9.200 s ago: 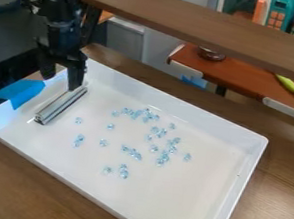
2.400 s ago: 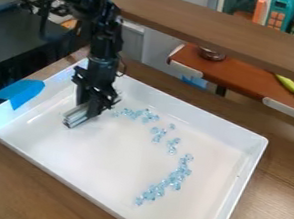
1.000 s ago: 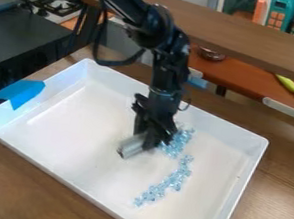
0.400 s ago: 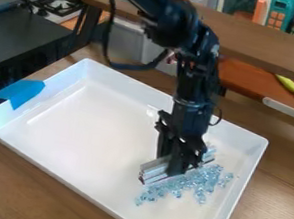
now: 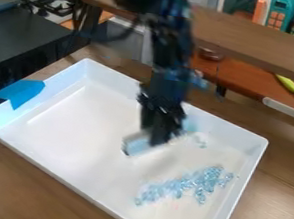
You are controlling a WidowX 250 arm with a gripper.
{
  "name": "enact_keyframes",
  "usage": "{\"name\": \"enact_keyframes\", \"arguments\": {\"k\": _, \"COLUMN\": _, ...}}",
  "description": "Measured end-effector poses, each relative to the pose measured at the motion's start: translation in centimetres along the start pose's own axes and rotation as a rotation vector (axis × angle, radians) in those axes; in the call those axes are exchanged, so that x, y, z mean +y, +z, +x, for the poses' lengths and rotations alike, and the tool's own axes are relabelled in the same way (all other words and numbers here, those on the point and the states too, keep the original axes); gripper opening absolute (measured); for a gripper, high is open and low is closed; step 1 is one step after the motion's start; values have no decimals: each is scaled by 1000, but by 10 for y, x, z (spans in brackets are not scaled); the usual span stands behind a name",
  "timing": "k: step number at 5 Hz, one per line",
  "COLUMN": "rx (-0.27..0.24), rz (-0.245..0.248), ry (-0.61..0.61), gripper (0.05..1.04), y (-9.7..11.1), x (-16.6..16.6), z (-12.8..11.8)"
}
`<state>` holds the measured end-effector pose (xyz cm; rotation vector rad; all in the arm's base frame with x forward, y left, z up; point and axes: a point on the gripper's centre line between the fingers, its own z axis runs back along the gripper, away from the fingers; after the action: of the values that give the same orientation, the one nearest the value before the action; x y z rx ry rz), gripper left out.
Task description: Sweep into pile
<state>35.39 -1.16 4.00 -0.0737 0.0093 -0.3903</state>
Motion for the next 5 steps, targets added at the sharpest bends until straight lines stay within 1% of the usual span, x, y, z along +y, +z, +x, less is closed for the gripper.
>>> {"name": "enact_keyframes", "arguments": {"k": 1, "rx": 2, "rz": 39, "ry": -25, "gripper": 382, "y": 1, "x": 26, "z": 9}}
{"name": "enact_keyframes", "arguments": {"k": 3, "rx": 72, "rz": 75, "ry": -16, "gripper": 382, "y": -30, "x": 45, "z": 25}}
{"name": "enact_keyframes", "arguments": {"k": 4, "rx": 100, "rz": 91, "ry": -3, "gripper": 382, "y": -48, "x": 39, "z": 36}}
{"name": "enact_keyframes", "arguments": {"k": 5, "rx": 102, "rz": 102, "ry": 0, "gripper": 382, "y": -53, "x": 36, "z": 44}}
